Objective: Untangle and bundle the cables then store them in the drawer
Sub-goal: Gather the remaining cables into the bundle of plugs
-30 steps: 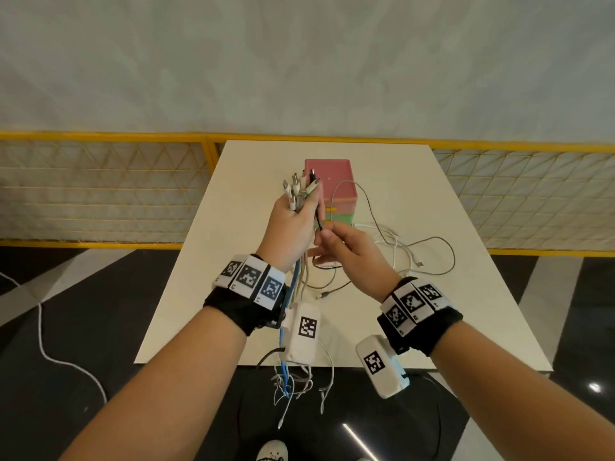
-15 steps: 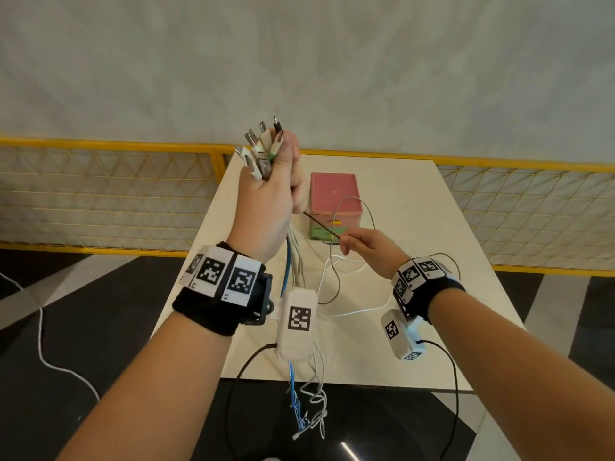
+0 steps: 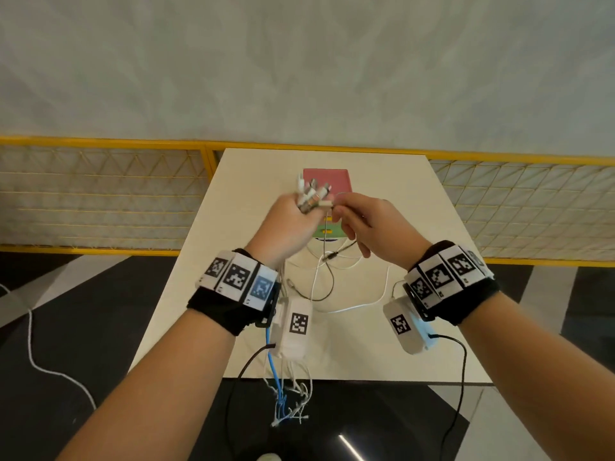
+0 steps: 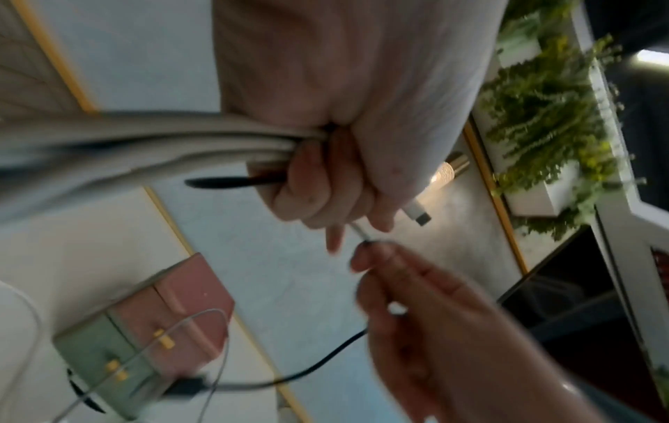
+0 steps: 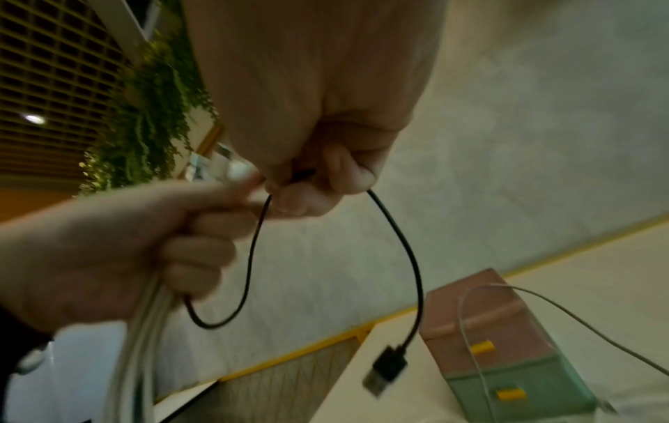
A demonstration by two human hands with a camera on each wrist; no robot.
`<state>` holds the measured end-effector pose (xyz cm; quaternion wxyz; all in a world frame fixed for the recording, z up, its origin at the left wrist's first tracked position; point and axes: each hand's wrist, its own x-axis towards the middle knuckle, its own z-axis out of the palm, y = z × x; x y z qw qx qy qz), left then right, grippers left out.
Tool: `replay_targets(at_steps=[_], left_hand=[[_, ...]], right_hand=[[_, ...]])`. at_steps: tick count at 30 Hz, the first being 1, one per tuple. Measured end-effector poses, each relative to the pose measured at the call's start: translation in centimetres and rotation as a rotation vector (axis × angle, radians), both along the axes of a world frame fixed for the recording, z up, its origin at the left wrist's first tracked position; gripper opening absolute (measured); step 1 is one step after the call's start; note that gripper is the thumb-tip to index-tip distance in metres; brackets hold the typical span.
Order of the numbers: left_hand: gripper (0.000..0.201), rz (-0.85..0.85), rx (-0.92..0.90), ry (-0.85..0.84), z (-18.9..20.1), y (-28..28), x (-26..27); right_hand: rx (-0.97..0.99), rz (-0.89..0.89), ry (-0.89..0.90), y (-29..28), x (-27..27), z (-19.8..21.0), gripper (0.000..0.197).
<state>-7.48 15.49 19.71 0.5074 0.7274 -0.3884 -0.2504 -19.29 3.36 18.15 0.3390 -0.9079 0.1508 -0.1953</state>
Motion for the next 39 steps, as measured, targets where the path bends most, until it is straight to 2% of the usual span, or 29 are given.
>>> replay_targets(at_steps=[3, 5, 7, 11, 16, 17, 20, 23, 25, 26, 27, 29, 31, 33, 37, 39], left_hand=[[0.02, -0.005, 0.095, -0.083, -0.4, 0.0, -0.2], [0.014, 0.047, 0.035, -0.142, 0.2, 0.1, -0.3], [0.018, 0.12, -0.064, -0.176, 0.8, 0.3, -0.1], [0.026, 0.245, -0.219, -0.114, 1.9, 1.2, 0.3], [0.04, 0.214, -0.167, -0.125, 1.3, 2.0, -0.3], [0.037, 0.196, -0.141, -0.128, 1.1, 2.1, -0.4], [0.01, 0.147, -0.122, -0.149, 1.6, 2.9, -0.7], [0.013, 0.142, -0.125, -0.101, 2.1, 3.6, 0.0], [0.02, 0.049, -0.107, 0.029, 2.6, 4.5, 0.0], [0.031, -0.021, -0.121, 0.119, 2.7, 4.7, -0.3], [0.042, -0.084, -0.151, 0.209, 2.9, 5.0, -0.6], [0.055, -0.157, -0.194, 0.241, 3.2, 5.3, -1.5], [0.054, -0.171, -0.184, 0.111, 3.2, 5.3, -2.3], [0.05, -0.182, -0.16, 0.032, 3.0, 5.3, -2.8], [0.052, -0.142, -0.15, -0.028, 3.2, 5.5, -3.0], [0.055, -0.093, -0.199, -0.05, 3.5, 5.6, -2.7]], right_hand=[[0.017, -0.005, 0.005, 0.5, -0.8, 0.1, 0.021], [0.178, -0.031, -0.008, 0.8, -1.4, -0.8, 0.024], [0.317, -0.049, -0.022, 1.4, -2.1, -2.2, 0.025], [0.438, -0.073, 0.021, 2.6, -3.5, -5.6, 0.026], [0.505, -0.094, 0.154, 3.6, -4.0, -7.7, 0.025], [0.5, -0.098, 0.176, 3.8, -3.9, -7.7, 0.025], [0.388, -0.08, 0.309, 4.2, -4.0, -8.3, 0.025], [0.163, 0.034, 0.602, 4.3, -4.8, -8.3, 0.028], [-0.006, 0.054, 0.768, 4.4, -5.2, -7.2, 0.048], [-0.083, 0.031, 0.772, 4.4, -5.2, -6.2, 0.058], [-0.121, 0.007, 0.701, 4.6, -5.3, -4.9, 0.063], [0.005, 0.007, 0.405, 5.8, -5.0, -1.9, 0.059], [0.193, 0.117, 0.105, 7.4, -4.2, 0.5, 0.05], [0.249, 0.216, -0.076, 9.0, -3.1, 1.3, 0.039], [0.418, 0.25, -0.196, 11.1, -1.0, 0.1, 0.027], [0.404, 0.241, -0.201, 11.7, -0.5, -1.2, 0.025]])
